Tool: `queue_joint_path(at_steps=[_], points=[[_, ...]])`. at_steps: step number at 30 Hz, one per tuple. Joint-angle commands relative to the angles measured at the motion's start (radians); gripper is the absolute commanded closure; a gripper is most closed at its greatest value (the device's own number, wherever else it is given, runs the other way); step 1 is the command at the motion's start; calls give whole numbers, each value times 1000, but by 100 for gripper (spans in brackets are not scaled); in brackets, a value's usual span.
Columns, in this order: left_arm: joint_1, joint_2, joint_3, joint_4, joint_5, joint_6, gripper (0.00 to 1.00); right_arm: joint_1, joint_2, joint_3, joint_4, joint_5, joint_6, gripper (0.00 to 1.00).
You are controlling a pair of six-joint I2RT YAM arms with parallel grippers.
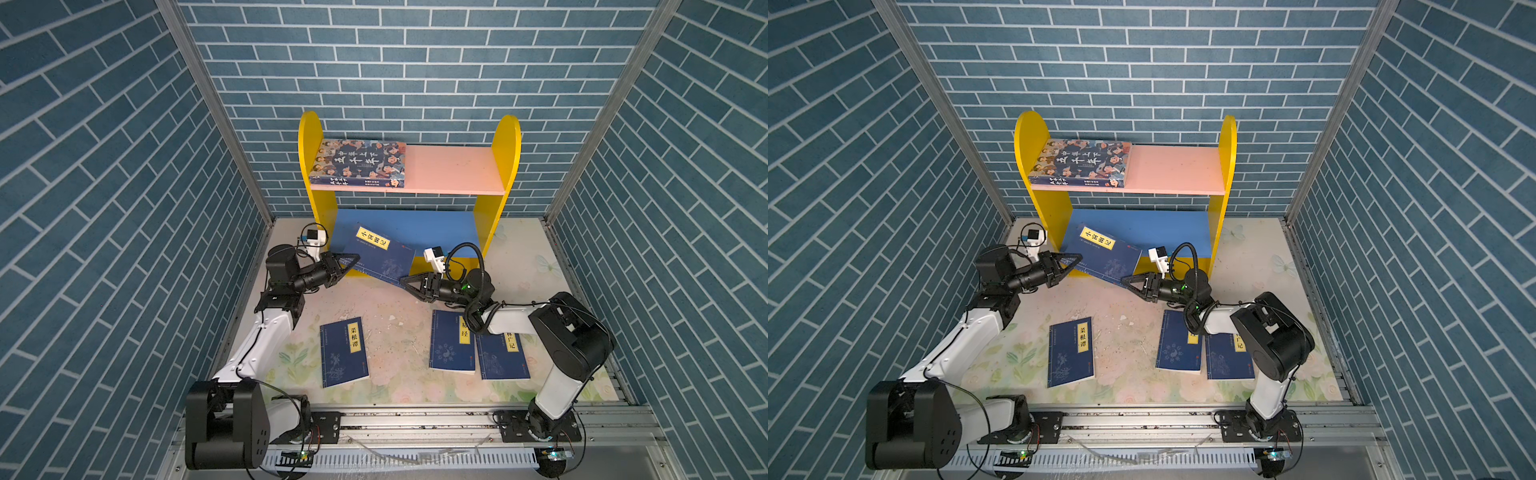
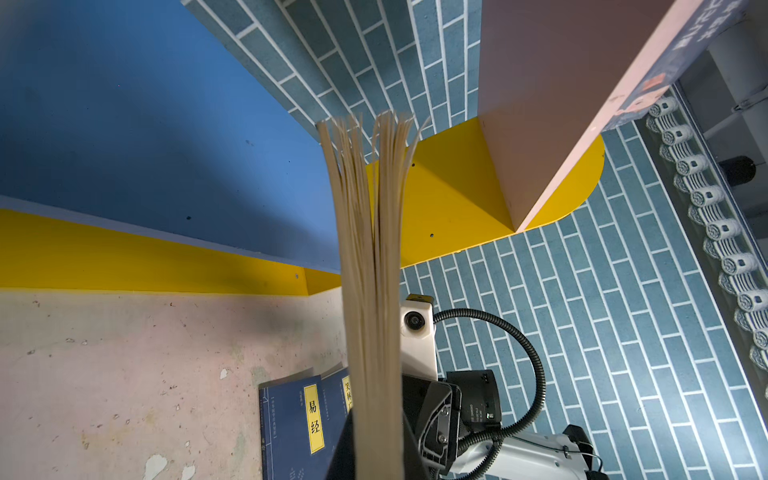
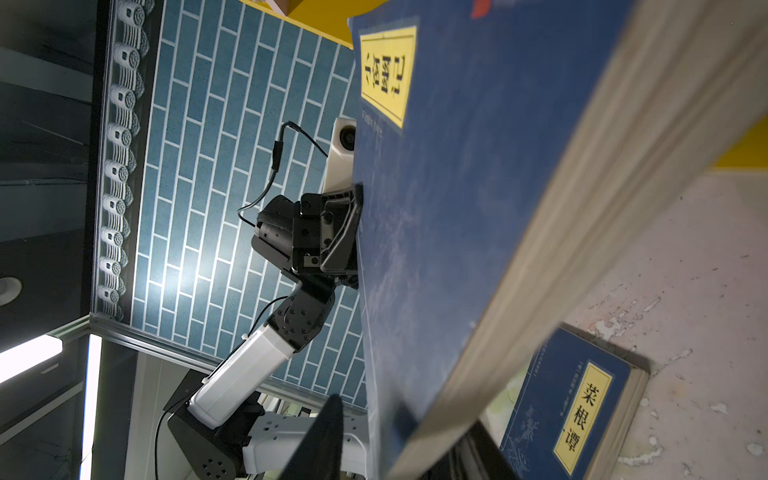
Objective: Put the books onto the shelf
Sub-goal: 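Lower the book onto the blue lower shelf with the right gripper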
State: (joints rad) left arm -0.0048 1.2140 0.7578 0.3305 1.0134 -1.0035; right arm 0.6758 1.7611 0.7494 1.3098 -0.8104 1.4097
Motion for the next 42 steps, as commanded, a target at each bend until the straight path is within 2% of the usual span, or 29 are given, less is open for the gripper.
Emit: queue_joint_path(at_steps=[1, 4, 6, 12, 14, 18, 20, 21, 23, 27, 30, 42], points=[[5, -11, -12, 70, 5, -9, 100, 7, 25, 31, 50, 35, 22, 60], [5, -15, -23, 60, -2, -1, 100, 10, 34, 42, 52, 51, 25, 65], [5, -16, -25, 40, -14, 8, 100, 12, 40, 49, 56, 64, 25, 76], [5, -13, -23, -47, -46, 70, 100, 13, 56, 78, 52, 71, 29, 96], [5, -16, -26, -75, -57, 89, 91, 12, 57, 91, 39, 68, 22, 100], [16, -30, -23, -152, -85, 132, 59, 7, 61, 119, -3, 64, 1, 100], [33, -42, -4, -251, -129, 181, 44, 2, 61, 137, -52, 57, -21, 100], [43, -49, 17, -337, -163, 223, 39, -2, 60, 146, -80, 57, -34, 100], [71, -65, 53, -462, -220, 297, 33, -7, 58, 172, -155, 49, -65, 100], [158, -96, 58, -479, -219, 270, 31, -18, 60, 228, -330, 45, -141, 100], [191, -118, 69, -505, -219, 273, 31, -31, 70, 264, -383, 30, -171, 100], [193, -125, 109, -499, -187, 264, 31, -50, 158, 453, -640, 2, -274, 100]])
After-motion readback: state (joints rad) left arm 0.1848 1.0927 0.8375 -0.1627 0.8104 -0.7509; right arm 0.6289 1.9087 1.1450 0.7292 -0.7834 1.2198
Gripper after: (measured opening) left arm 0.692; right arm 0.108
